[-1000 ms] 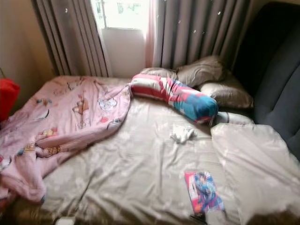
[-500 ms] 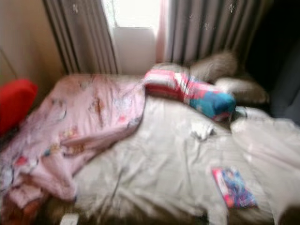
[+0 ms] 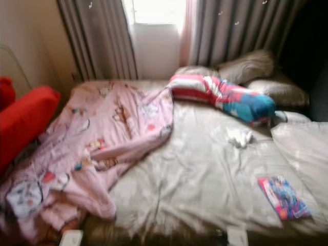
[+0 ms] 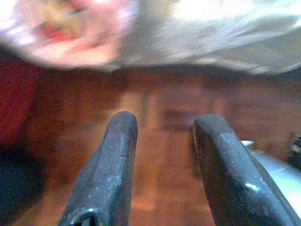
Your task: Clean up the room
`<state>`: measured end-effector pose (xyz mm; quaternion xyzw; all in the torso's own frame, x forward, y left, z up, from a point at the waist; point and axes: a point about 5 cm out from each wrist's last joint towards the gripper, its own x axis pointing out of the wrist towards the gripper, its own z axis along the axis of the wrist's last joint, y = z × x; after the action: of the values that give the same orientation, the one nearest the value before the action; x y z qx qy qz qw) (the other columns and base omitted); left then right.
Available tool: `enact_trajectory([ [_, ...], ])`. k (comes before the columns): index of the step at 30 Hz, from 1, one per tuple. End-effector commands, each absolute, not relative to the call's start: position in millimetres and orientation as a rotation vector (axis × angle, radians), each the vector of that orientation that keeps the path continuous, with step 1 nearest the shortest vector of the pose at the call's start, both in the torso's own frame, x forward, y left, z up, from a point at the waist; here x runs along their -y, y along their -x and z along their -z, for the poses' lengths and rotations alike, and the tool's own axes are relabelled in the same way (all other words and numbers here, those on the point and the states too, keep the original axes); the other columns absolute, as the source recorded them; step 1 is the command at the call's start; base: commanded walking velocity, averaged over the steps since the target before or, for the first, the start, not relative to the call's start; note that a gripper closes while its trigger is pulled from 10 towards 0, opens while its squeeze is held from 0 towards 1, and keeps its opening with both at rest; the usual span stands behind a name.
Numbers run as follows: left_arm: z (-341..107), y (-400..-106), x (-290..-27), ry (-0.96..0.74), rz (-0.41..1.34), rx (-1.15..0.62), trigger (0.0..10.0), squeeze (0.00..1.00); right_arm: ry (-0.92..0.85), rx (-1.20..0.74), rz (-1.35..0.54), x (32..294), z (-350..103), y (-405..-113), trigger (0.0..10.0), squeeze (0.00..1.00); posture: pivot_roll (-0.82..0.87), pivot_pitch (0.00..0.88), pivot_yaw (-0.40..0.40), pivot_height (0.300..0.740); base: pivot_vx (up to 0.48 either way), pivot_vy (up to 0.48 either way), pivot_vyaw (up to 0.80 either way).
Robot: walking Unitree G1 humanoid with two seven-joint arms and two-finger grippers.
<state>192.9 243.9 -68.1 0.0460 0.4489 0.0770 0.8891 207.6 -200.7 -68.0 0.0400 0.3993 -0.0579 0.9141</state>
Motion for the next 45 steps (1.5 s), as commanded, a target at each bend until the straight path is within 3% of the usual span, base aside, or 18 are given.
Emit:
enact_trajectory([
  [1,70.2,-192.0,-237.9,-0.081,-0.140,-0.938,10.0,0.00,-0.069,-0.835,0.136,208.8,68.8,-204.0,10.0,0.00,-0.06,0.063,0.005,0.740,0.000,0.469,0.00],
  [11,76.0,-184.8,-229.6,-0.074,-0.133,-0.957,10.0,0.00,-0.067,-0.838,0.132,208.7,68.8,-204.0,10.0,0.00,-0.06,0.061,0.005,0.740,0.000,0.447,0.00],
  [18,74.8,-194.1,-215.0,-0.073,-0.114,-0.943,10.0,0.00,-0.055,-0.836,0.120,208.5,68.6,-204.2,10.0,0.00,-0.07,0.052,0.009,0.740,0.000,0.000,0.00],
  [27,67.6,-209.5,-209.7,-0.054,-0.105,-0.908,10.0,0.00,-0.057,-0.836,0.118,208.3,68.9,-203.6,10.0,0.00,-0.07,0.040,0.009,0.740,0.000,0.000,0.78],
  [45,76.3,-182.7,-231.3,-0.061,-0.125,-0.951,10.0,0.00,-0.067,-0.836,0.110,206.5,69.4,-203.2,10.0,0.00,-0.07,0.037,0.014,0.740,0.000,0.000,0.79],
])
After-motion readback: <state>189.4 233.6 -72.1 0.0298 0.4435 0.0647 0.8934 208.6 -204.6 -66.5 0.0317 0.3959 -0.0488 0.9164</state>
